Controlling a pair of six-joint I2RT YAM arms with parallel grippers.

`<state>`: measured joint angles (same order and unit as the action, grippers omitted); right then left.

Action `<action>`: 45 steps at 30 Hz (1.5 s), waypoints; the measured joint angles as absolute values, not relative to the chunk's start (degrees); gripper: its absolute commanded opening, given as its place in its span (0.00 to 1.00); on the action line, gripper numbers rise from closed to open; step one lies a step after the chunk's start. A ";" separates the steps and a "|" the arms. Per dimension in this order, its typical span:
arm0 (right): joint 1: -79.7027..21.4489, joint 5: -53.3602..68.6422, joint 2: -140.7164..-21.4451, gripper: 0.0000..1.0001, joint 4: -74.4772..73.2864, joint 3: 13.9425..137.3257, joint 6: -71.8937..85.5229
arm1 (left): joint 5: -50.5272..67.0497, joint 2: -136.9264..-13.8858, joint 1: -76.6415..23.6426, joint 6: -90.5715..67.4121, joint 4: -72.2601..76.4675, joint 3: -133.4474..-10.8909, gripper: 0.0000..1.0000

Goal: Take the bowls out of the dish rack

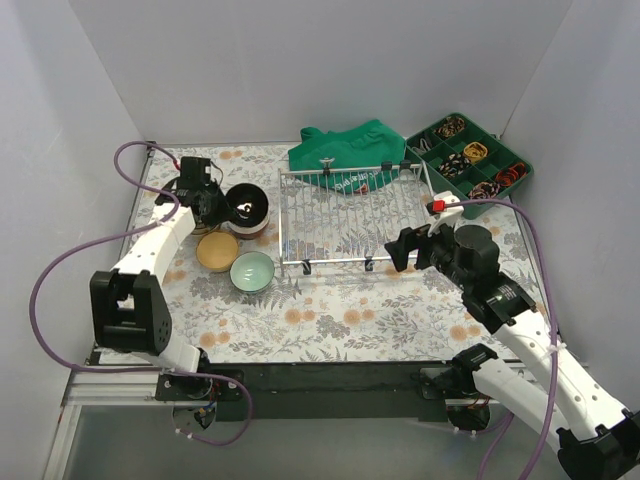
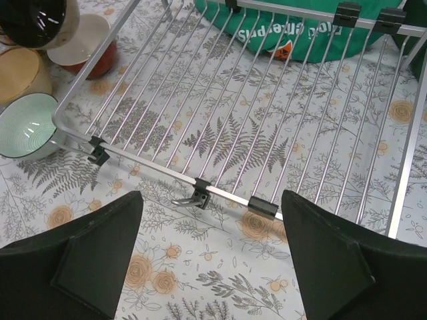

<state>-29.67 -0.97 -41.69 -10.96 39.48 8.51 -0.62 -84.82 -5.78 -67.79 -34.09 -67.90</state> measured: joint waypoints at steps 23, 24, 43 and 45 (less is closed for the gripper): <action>-29.69 0.27 -38.81 0.92 -13.82 37.67 7.07 | -0.19 -95.66 2.02 -64.36 -41.50 -81.34 0.00; -29.67 0.25 -38.81 0.92 -13.82 37.67 7.05 | -1.13 -95.39 3.40 -64.12 -41.67 -81.56 0.00; -29.67 0.27 -38.39 0.92 -14.09 36.80 7.05 | -6.24 -94.45 8.80 -63.33 -43.83 -81.36 0.34; -29.69 0.27 -38.39 0.92 -14.09 36.80 7.05 | -6.22 -94.26 8.84 -63.37 -43.66 -81.36 0.38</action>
